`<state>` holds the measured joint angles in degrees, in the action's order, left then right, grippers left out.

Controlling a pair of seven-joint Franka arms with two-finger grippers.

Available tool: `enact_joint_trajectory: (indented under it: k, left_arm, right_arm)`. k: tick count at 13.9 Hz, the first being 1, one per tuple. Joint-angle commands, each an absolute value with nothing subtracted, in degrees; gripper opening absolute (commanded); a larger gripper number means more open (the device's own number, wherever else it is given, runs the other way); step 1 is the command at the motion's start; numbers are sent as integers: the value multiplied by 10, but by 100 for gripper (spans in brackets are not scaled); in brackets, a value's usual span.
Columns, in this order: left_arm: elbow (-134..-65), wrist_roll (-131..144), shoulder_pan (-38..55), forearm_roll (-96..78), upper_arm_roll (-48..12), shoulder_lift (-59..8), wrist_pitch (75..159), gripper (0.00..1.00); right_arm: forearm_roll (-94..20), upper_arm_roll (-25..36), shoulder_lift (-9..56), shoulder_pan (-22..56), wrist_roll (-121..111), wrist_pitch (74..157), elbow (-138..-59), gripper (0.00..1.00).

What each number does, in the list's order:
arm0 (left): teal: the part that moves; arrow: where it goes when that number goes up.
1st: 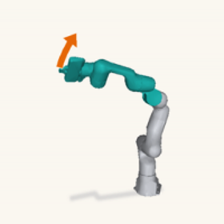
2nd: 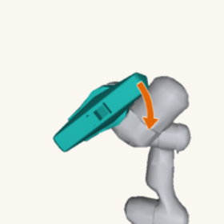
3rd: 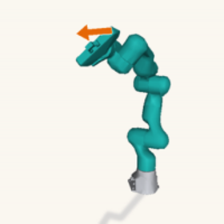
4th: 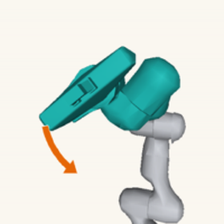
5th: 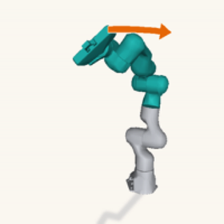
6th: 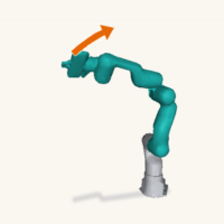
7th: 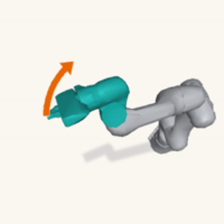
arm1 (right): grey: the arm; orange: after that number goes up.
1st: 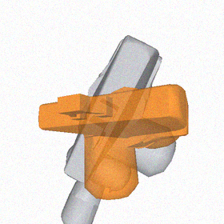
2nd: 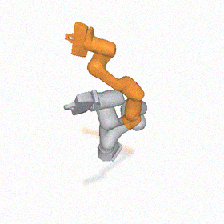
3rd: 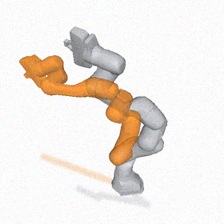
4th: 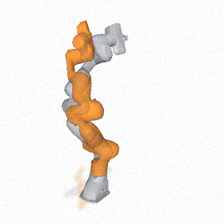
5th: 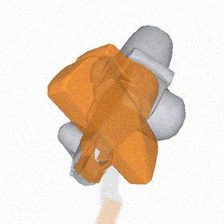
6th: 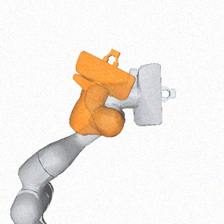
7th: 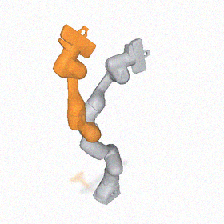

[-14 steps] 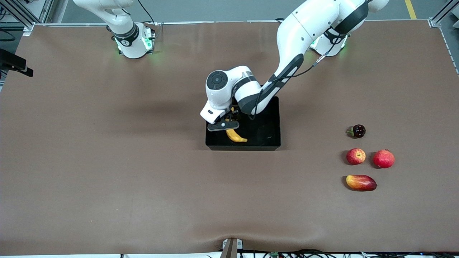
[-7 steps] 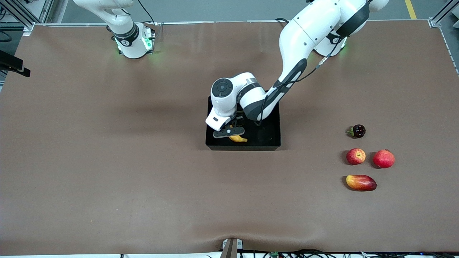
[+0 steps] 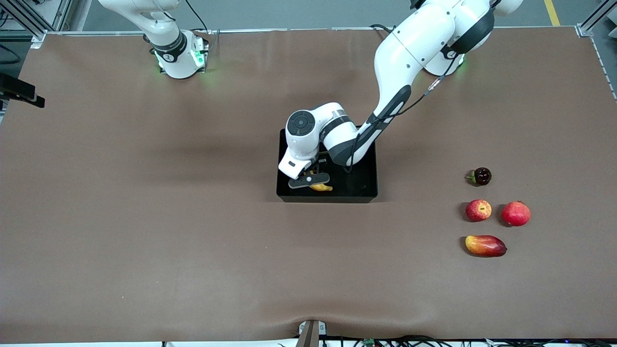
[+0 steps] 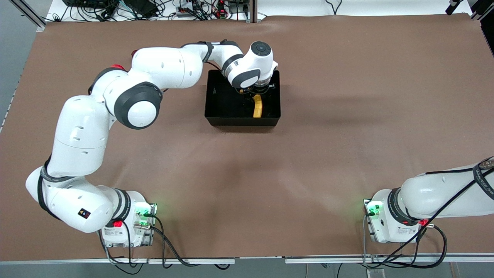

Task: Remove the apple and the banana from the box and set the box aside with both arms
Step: 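Grasp the banana with the left gripper and lift it, then carry the banana toward the fruits while the right gripper reaches the tray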

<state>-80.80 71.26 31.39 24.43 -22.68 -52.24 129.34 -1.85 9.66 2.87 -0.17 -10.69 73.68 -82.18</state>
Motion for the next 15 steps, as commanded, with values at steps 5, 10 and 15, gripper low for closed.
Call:
enact_joint_trajectory:
  k: [5, 10, 15]
  left_arm:
    - [-796, 732, 316, 245, -224, -491, 1280, 0]
    - [-795, 720, 303, 210, -235, -378, 1163, 0]
    - [-797, 588, 199, 166, -235, -285, 1080, 0]
  right_arm:
    - [-20, 93, 93, -20, -117, 762, -810, 100]
    - [-83, 83, 102, 9, -109, 748, -816, 100]
    - [-108, 83, 107, 127, 34, 811, -856, 100]
